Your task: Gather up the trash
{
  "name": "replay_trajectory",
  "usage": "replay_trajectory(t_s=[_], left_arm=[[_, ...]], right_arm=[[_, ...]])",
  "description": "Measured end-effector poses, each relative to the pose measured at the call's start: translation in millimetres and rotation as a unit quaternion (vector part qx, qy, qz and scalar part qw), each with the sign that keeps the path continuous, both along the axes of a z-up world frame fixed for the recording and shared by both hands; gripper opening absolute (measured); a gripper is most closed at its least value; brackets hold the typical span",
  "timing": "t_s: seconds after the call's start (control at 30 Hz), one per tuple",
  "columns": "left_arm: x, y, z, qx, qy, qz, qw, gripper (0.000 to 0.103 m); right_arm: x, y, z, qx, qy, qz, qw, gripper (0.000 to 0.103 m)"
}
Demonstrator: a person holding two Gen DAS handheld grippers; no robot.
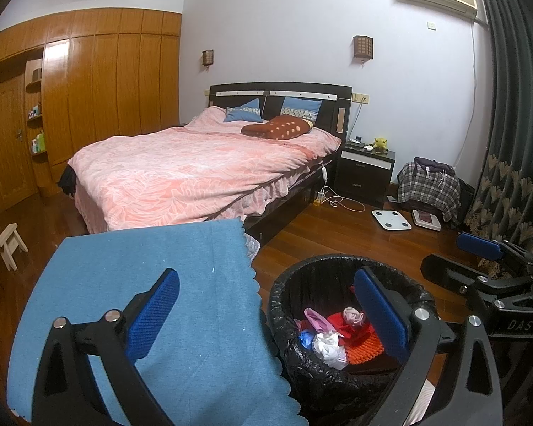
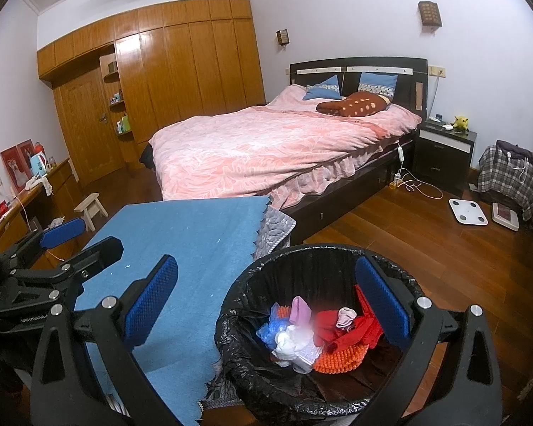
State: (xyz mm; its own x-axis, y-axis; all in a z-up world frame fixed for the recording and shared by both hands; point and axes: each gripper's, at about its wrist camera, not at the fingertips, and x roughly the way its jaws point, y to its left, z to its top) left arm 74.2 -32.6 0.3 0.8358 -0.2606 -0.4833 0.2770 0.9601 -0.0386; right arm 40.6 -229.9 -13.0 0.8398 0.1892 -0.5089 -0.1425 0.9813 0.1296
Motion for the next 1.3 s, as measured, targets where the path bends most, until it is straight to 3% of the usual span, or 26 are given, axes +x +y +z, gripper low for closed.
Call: replay_trajectory(t_s=[1.3], left_arm=[[-1.7,3.5,-9.4,-0.001,0.008,0.0,1.0,0.097]], right_arm=[[-3.5,6.0,0.0,0.0,0.004,-0.001,1.0,0.098]])
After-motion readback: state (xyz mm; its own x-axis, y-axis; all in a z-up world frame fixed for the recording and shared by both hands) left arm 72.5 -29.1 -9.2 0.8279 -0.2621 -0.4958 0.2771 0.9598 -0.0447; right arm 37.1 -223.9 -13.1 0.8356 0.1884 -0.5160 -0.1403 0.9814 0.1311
